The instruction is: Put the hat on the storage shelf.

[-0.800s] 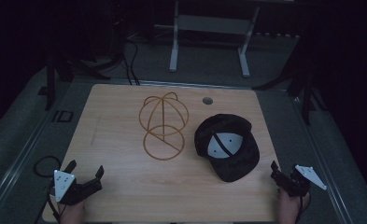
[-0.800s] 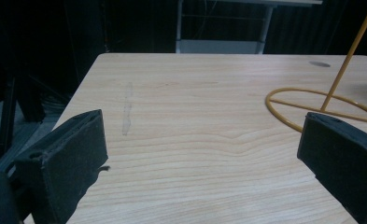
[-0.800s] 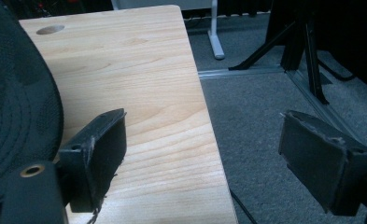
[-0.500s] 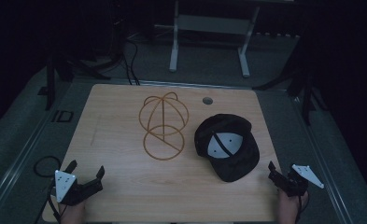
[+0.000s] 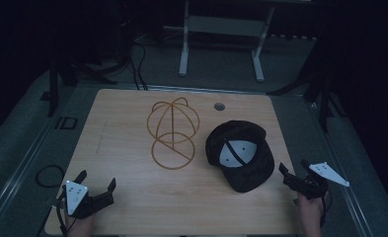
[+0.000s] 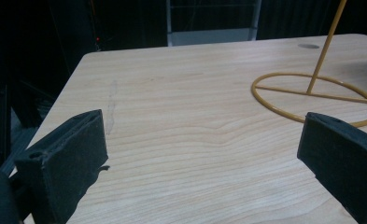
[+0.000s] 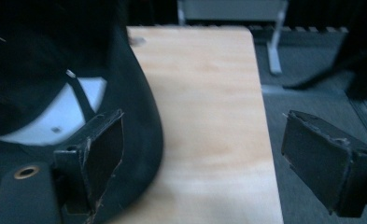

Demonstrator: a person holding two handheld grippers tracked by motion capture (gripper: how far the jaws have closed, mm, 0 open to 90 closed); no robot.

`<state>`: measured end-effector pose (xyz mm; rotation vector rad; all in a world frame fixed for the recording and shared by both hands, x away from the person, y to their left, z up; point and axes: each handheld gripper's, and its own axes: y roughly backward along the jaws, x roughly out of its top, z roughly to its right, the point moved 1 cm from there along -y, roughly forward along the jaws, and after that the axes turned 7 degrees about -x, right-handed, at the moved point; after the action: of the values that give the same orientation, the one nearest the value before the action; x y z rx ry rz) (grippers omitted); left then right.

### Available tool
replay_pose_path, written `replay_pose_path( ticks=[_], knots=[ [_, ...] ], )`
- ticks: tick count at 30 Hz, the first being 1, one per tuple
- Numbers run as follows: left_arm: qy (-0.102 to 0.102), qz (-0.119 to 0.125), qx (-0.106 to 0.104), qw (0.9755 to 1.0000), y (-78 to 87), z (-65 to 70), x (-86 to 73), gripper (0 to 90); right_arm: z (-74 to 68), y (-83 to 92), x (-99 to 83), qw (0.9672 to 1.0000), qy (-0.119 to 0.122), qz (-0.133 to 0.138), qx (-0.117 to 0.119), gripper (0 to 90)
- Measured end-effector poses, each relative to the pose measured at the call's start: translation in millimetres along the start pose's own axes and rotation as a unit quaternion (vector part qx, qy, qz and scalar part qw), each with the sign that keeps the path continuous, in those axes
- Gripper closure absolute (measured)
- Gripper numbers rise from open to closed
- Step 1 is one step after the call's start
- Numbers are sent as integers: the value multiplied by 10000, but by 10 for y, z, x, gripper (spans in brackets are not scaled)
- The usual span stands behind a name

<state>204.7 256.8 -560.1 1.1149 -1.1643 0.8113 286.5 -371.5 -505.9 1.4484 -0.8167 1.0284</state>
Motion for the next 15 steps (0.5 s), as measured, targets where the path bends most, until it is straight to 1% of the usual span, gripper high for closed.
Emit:
replay_pose_path(
  ticks=[1, 2, 5, 6, 7, 9, 10, 11, 13, 14, 15],
  knots=[
    [11, 11, 1, 10000, 5, -4, 0, 20, 0, 0, 0, 10000, 0, 0, 0, 131],
    [47, 52, -4, 10000, 10, -7, 2, 20, -15, -8, 57, 10000, 54, -35, 54, 130],
    [110, 79, 54, 9999, 17, -16, 5, 20, -62, -32, 225, 9994, 109, -67, 311, 129],
    [142, 81, 60, 9998, 17, -18, 6, 20, -79, -39, 281, 9992, 137, -28, 383, 129],
    [216, 83, 16, 9997, 21, -20, 7, 20, -100, -48, 340, 9987, 130, -25, 485, 123],
    [402, 74, -150, 9991, 23, -22, 15, 20, -150, -82, 455, 9982, 239, -47, 539, 114],
    [438, 44, -185, 9989, 20, -18, 15, 21, -171, -105, 510, 9973, 289, -63, 679, 114],
    [421, 0, -189, 9989, 19, -13, 15, 20, -195, -127, 557, 9958, 329, -57, 858, 114],
    [389, -3, -232, 9990, 18, 1, 18, 20, -255, -192, 643, 9951, 477, -142, 859, 116],
    [363, -22, -209, 9991, 14, 10, 18, 20, -310, -252, 703, 9933, 680, -66, 929, 139],
    [352, -59, -221, 9991, 9, 17, 14, 20, -310, -252, 703, 9933, 680, -66, 929, 139]
  ],
)
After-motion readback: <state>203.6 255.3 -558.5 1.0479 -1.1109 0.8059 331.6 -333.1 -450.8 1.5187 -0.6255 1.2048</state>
